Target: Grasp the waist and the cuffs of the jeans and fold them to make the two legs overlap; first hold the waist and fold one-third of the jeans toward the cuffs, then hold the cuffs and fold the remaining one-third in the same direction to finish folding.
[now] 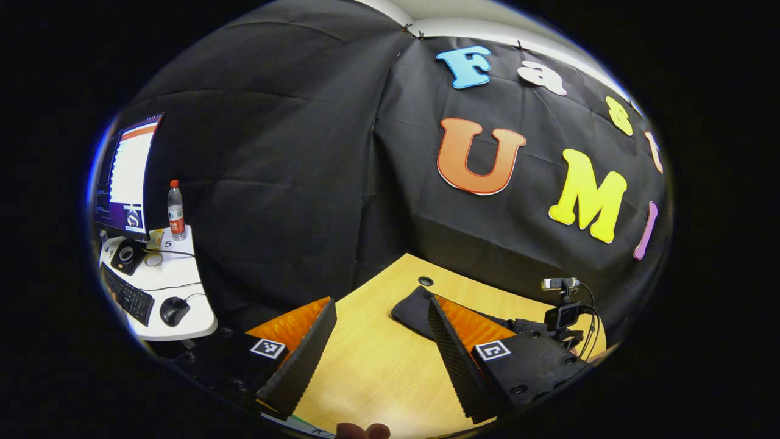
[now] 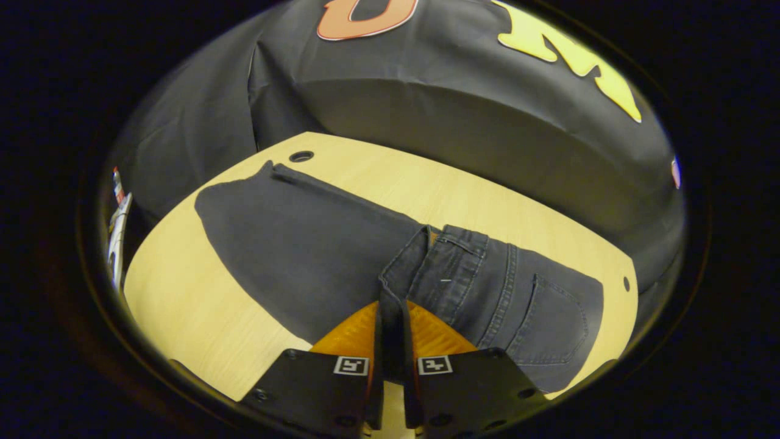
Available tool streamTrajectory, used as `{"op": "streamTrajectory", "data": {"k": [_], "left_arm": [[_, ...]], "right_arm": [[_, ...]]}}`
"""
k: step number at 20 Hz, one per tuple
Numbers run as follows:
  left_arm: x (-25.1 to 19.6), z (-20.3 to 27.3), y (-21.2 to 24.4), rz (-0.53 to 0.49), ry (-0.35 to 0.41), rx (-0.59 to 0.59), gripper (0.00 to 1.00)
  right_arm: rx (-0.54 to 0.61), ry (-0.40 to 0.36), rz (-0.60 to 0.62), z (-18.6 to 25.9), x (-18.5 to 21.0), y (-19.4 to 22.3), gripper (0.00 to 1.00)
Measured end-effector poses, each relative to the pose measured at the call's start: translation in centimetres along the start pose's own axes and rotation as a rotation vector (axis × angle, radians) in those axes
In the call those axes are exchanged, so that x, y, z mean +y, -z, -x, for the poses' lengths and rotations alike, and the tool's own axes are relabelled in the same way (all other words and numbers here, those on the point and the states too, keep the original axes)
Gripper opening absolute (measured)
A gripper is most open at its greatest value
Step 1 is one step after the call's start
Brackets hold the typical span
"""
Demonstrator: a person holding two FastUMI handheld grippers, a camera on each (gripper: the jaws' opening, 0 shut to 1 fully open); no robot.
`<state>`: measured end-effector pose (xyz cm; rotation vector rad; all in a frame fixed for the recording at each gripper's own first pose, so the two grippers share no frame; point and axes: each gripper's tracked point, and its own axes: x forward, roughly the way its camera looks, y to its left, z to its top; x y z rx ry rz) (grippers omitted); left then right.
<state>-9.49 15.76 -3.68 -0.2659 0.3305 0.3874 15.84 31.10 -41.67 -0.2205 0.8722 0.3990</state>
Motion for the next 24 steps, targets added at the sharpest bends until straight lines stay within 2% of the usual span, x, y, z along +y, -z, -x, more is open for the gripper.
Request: {"op": "streamTrajectory", "data": {"k": [1, 5, 8, 9, 10, 15, 18, 19, 21, 24], "left_arm": [[0.0, -0.1, 0.1, 0.007, 0.001, 0.004, 0.97], [-0.1, -0.2, 0.4, 0.014, 0.010, 0.016, 0.97], [0.1, -0.7, -0.4, -0.018, 0.014, -0.006, 0.97], [0.2, -0.9, -0.6, -0.028, 0.018, -0.013, 0.97], [0.2, -1.3, -0.7, -0.037, 0.024, -0.016, 0.97], [-1.1, -3.5, -0.1, -0.042, 0.074, -0.006, 0.97], [-2.6, -5.2, 1.0, -0.016, 0.116, 0.015, 0.97], [-3.2, -5.8, 1.5, 0.002, 0.134, 0.026, 0.98], [-4.4, -7.1, 2.7, 0.050, 0.176, 0.051, 0.98], [-6.3, -9.4, 4.2, 0.154, 0.250, 0.099, 0.97]], "right_arm": [[-0.003, -0.021, -0.009, 0.2, 0.4, -0.1, 0.12], [-0.015, -0.106, -0.037, 0.6, 2.1, -0.3, 0.55], [-0.057, -0.136, -0.072, 2.5, 2.5, -1.2, 0.87], [-0.072, -0.149, -0.082, 3.7, 2.6, -1.4, 0.89], [-0.090, -0.160, -0.087, 5.2, 2.4, -2.0, 0.97], [-0.257, -0.199, -0.057, 16.2, 0.0, -5.3, 0.96], [-0.338, -0.184, -0.038, 22.4, -2.6, -6.3, 1.00], [-0.356, -0.177, -0.039, 24.1, -3.4, -6.4, 0.96], [-0.378, -0.165, -0.040, 27.1, -5.0, -6.4, 1.00], [-0.399, -0.121, -0.055, 30.6, -8.1, -5.8, 1.00]]}}
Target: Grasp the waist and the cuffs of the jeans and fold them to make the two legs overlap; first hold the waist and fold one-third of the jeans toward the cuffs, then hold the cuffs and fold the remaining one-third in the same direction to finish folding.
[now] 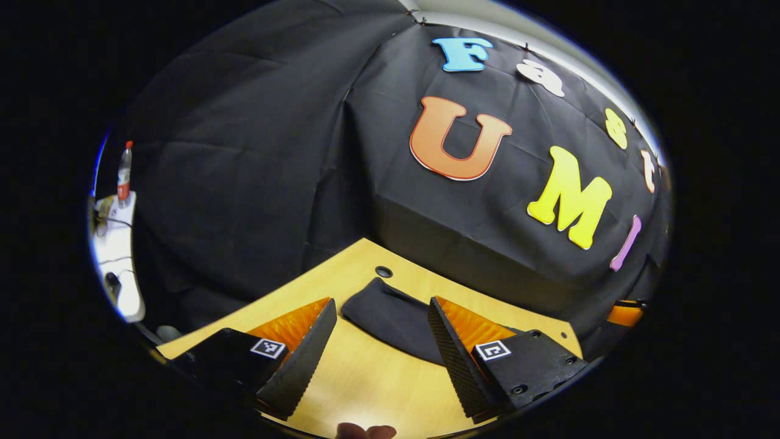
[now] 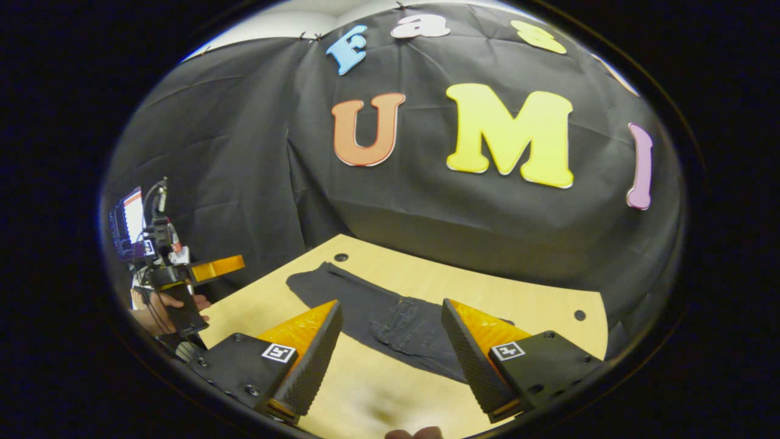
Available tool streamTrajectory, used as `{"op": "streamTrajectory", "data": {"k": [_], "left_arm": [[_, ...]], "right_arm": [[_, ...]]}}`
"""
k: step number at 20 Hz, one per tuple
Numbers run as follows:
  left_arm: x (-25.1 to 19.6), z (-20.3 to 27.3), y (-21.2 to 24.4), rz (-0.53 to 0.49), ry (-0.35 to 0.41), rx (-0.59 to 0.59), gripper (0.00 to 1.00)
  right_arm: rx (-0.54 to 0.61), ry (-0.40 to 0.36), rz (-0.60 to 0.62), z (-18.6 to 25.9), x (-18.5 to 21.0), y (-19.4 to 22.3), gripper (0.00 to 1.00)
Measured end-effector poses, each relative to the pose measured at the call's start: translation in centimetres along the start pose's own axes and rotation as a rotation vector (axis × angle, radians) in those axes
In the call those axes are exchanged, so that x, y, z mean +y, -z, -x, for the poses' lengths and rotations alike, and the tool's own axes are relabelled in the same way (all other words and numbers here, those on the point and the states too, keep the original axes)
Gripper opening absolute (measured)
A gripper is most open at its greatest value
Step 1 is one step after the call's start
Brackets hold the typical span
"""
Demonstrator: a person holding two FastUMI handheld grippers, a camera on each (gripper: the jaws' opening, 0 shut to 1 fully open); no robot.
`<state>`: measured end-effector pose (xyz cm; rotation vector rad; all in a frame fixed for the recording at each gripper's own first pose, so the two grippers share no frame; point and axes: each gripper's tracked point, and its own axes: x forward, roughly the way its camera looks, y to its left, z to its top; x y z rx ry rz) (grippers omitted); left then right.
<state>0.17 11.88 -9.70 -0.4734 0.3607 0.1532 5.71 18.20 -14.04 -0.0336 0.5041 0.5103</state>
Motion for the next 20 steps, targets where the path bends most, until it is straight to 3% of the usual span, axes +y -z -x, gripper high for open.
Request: {"op": "streamTrajectory", "data": {"k": [5, 8, 14, 20], "left_arm": [[0.7, -3.4, 3.4, 0.223, 0.042, 0.077, 0.98], [1.2, -4.8, 4.7, 0.398, 0.059, 0.113, 0.97], [3.3, -9.8, 8.5, 0.667, 0.059, 0.288, 0.97], [3.9, -13.0, 10.7, 0.728, 0.060, 0.365, 0.96]], "right_arm": [[0.015, 0.126, -0.014, 4.7, -5.7, 1.3, 0.96], [0.048, 0.182, -0.051, 6.6, -7.8, 2.8, 1.00], [0.090, 0.257, -0.080, 9.0, -10.7, 4.9, 0.96], [0.127, 0.303, -0.135, 9.5, -12.2, 6.4, 0.96]]}}
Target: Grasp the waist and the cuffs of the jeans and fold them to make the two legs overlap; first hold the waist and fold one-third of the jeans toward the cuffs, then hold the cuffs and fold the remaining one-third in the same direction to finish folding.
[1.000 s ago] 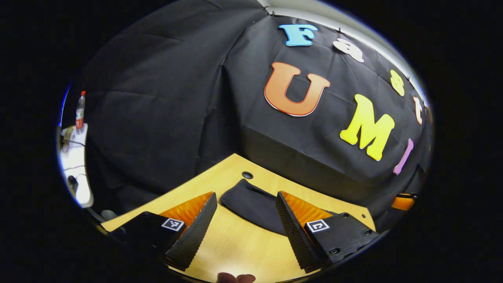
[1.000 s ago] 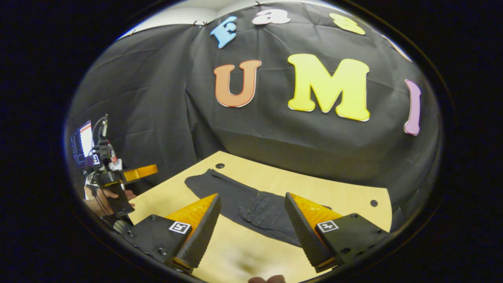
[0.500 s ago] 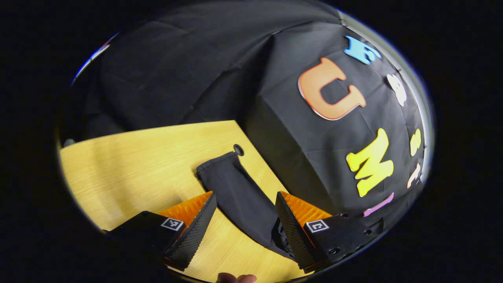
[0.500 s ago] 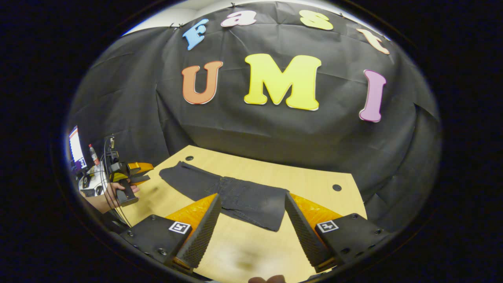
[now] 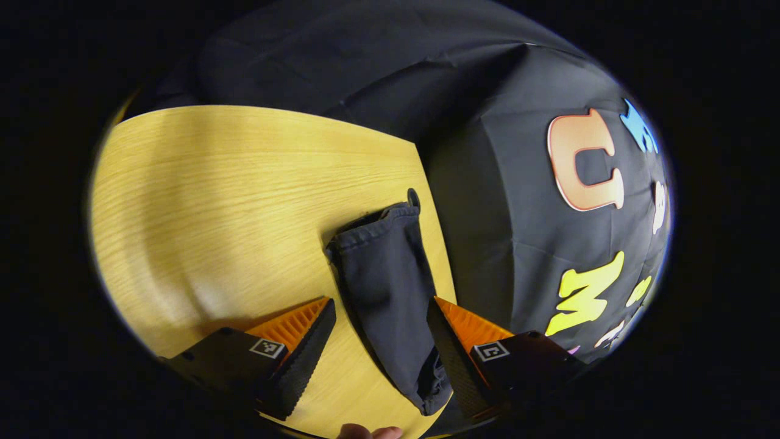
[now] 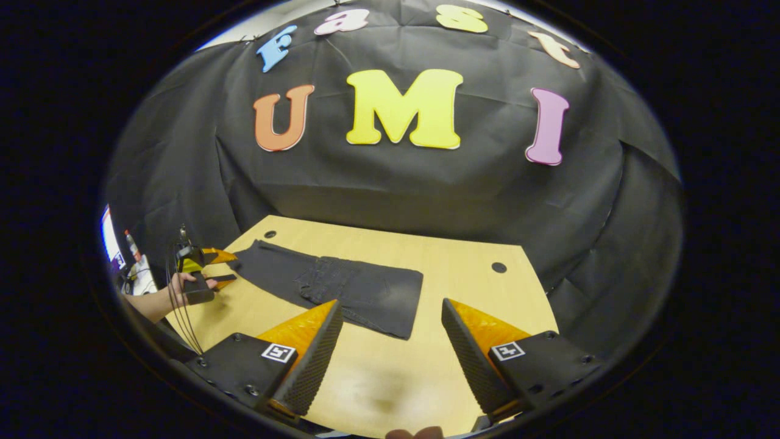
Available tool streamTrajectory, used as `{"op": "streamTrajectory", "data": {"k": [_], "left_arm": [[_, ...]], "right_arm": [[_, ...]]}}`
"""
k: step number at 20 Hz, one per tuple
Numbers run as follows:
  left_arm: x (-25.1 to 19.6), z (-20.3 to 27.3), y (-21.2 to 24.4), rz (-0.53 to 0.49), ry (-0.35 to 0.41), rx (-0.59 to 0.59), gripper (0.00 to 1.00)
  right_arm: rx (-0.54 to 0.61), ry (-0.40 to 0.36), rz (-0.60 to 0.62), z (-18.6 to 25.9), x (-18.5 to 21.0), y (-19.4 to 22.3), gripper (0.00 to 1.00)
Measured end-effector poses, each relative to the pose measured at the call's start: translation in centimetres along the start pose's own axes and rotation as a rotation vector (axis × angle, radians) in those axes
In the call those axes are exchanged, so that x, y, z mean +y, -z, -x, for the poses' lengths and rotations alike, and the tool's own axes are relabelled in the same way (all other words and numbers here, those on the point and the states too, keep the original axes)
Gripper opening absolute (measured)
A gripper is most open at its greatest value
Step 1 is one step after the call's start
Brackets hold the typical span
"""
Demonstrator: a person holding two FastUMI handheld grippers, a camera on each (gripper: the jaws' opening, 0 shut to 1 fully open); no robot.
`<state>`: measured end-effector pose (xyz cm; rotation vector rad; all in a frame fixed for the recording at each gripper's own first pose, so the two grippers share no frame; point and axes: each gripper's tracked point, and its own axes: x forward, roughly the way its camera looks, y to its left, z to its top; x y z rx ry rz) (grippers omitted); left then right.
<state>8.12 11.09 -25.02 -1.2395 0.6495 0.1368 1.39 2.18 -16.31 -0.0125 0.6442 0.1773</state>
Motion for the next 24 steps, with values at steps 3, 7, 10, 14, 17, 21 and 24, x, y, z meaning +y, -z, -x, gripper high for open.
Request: {"op": "streamTrajectory", "data": {"k": [3, 7, 10, 14, 17, 21, 24], "left_arm": [[-0.5, -0.9, -0.2, 0.017, 0.011, 0.025, 0.92], [-1.5, -2.5, -0.7, 0.035, 0.033, 0.017, 0.92], [-2.0, -3.5, -1.5, 0.075, 0.077, -0.031, 0.92], [-1.2, -4.8, -1.7, 0.077, 0.054, -0.075, 0.88], [-0.2, -5.4, -1.8, 0.105, 0.011, -0.089, 0.38], [-0.1, -5.3, -1.8, 0.146, 0.009, -0.074, 0.19], [-1.0, -4.6, -1.8, 0.107, 0.004, -0.079, 0.12]], "right_arm": [[0.003, 0.012, -0.026, -0.3, -0.3, -0.1, 1.00], [0.005, 0.022, -0.034, -0.7, -0.2, -0.3, 0.96], [0.015, 0.032, -0.038, -0.8, -0.5, 0.0, 0.96], [0.031, 0.043, -0.063, -0.9, -0.8, 0.3, 1.00], [0.033, 0.050, -0.067, -0.9, -0.9, 0.4, 0.96], [0.030, 0.055, -0.077, 0.0, -1.4, 0.8, 1.00], [0.010, 0.062, -0.081, 1.5, -2.0, 0.9, 1.00]]}}
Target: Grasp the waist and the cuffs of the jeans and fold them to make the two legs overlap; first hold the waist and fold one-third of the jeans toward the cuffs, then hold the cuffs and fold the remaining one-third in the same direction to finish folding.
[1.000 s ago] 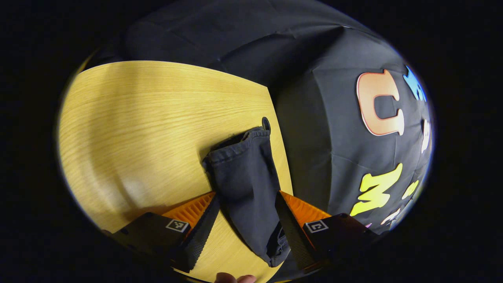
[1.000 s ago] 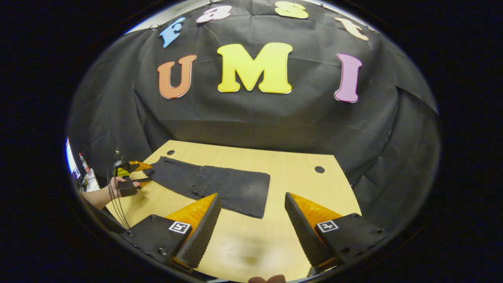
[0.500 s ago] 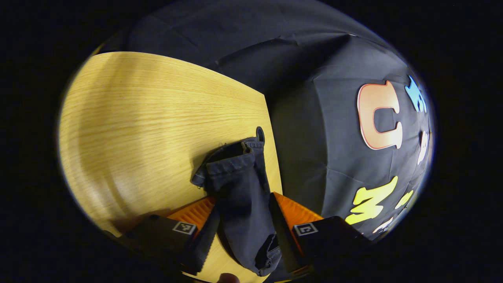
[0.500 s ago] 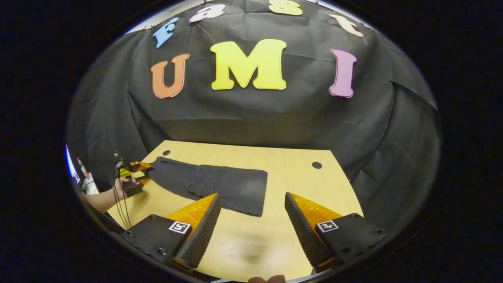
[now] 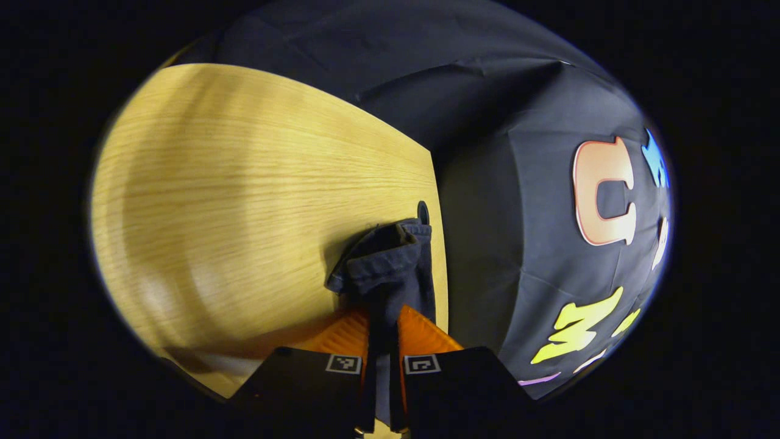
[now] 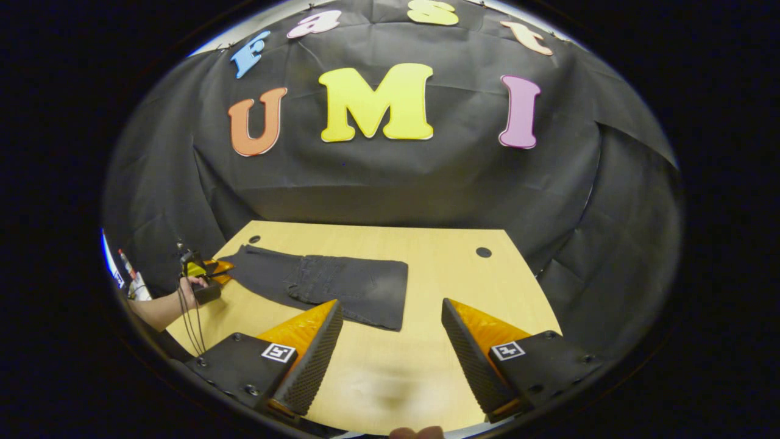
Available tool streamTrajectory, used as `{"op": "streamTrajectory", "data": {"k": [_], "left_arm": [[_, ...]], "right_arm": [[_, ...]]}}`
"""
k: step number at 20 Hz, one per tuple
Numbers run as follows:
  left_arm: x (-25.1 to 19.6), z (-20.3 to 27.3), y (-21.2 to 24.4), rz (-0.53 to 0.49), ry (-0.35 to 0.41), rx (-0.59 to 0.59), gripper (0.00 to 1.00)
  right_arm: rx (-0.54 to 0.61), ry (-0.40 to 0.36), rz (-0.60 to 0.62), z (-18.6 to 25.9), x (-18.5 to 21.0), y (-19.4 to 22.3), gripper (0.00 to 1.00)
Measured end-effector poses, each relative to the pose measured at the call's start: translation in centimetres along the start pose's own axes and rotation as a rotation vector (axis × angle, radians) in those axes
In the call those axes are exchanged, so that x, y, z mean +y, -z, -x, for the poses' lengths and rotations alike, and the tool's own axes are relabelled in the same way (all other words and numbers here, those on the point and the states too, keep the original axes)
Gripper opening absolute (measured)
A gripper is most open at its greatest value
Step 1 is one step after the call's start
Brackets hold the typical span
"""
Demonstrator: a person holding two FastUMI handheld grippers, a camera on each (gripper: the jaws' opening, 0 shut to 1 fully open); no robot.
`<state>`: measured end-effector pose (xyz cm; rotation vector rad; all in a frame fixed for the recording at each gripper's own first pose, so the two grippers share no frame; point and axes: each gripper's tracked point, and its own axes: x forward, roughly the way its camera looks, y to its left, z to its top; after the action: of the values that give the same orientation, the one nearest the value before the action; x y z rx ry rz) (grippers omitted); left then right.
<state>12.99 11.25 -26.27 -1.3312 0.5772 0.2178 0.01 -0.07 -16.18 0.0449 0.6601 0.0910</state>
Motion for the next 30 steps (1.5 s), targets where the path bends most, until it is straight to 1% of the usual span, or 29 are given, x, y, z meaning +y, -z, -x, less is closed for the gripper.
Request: {"op": "streamTrajectory", "data": {"k": [1, 4, 7, 9, 10, 13, 17, 18, 19, 20, 21, 22, 23, 24, 25, 26, 27, 28, 30], "left_arm": [[-0.4, 0.0, 0.1, -0.014, 0.001, -0.001, 0.10], [-2.8, 1.2, 0.4, -0.088, 0.028, -0.005, 0.10], [-6.4, 2.7, 1.3, -0.216, 0.060, -0.026, 0.10], [-9.6, 4.1, 2.7, -0.315, 0.094, -0.037, 0.10], [-11.1, 4.7, 3.7, -0.375, 0.106, -0.040, 0.10], [-15.4, 5.8, 7.1, -0.542, 0.137, -0.046, 0.10], [-19.3, 6.6, 13.2, -0.746, 0.157, -0.056, 0.09], [-20.0, 6.5, 15.0, -0.800, 0.166, -0.054, 0.10], [-20.6, 6.6, 16.7, -0.858, 0.174, -0.054, 0.10], [-20.9, 6.3, 18.4, -0.924, 0.181, -0.053, 0.10], [-21.2, 6.1, 20.0, -0.985, 0.192, -0.057, 0.10], [-21.1, 5.7, 21.7, -1.033, 0.200, -0.053, 0.10], [-20.7, 5.4, 23.7, -1.070, 0.208, -0.040, 0.10], [-20.1, 4.8, 25.6, -1.103, 0.218, -0.022, 0.10], [-19.4, 4.4, 27.7, -1.136, 0.222, -0.005, 0.10], [-18.8, 3.6, 29.4, -1.173, 0.223, 0.007, 0.10], [-18.1, 2.6, 30.9, -1.215, 0.222, 0.016, 0.10], [-17.4, 1.6, 32.1, -1.256, 0.217, 0.026, 0.10], [-15.3, 0.3, 34.4, -1.330, 0.201, 0.048, 0.10]], "right_arm": [[-0.009, 0.000, -0.001, 0.2, 0.0, 0.0, 1.00], [-0.031, -0.001, -0.012, 1.4, -0.4, 0.1, 1.00], [-0.054, -0.005, -0.025, 2.8, -1.0, 0.5, 1.00], [-0.072, -0.004, -0.042, 3.8, -1.7, 0.3, 1.00], [-0.079, -0.001, -0.053, 4.0, -2.2, 0.3, 0.96], [-0.108, 0.016, -0.084, 5.2, -3.9, -0.1, 0.96], [-0.135, 0.047, -0.114, 6.4, -5.9, -0.4, 0.96], [-0.139, 0.057, -0.112, 6.6, -6.6, -0.4, 1.00], [-0.145, 0.066, -0.113, 6.8, -7.0, -0.5, 1.00], [-0.147, 0.073, -0.117, 7.1, -7.7, -0.5, 0.96], [-0.143, 0.084, -0.125, 7.2, -8.5, -0.5, 0.96], [-0.141, 0.098, -0.133, 7.5, -8.3, 0.8, 1.00], [-0.140, 0.121, -0.141, 7.4, -8.8, 0.8, 0.96], [-0.139, 0.140, -0.148, 7.5, -9.5, 0.7, 1.00], [-0.137, 0.161, -0.156, 7.8, -11.8, -0.3, 0.96], [-0.130, 0.182, -0.160, 8.1, -12.8, 0.0, 1.00], [-0.121, 0.201, -0.164, 8.2, -13.6, 0.5, 1.00], [-0.110, 0.219, -0.166, 8.3, -12.6, 1.8, 1.00], [-0.082, 0.243, -0.170, 8.5, -13.9, 2.7, 0.96]]}}
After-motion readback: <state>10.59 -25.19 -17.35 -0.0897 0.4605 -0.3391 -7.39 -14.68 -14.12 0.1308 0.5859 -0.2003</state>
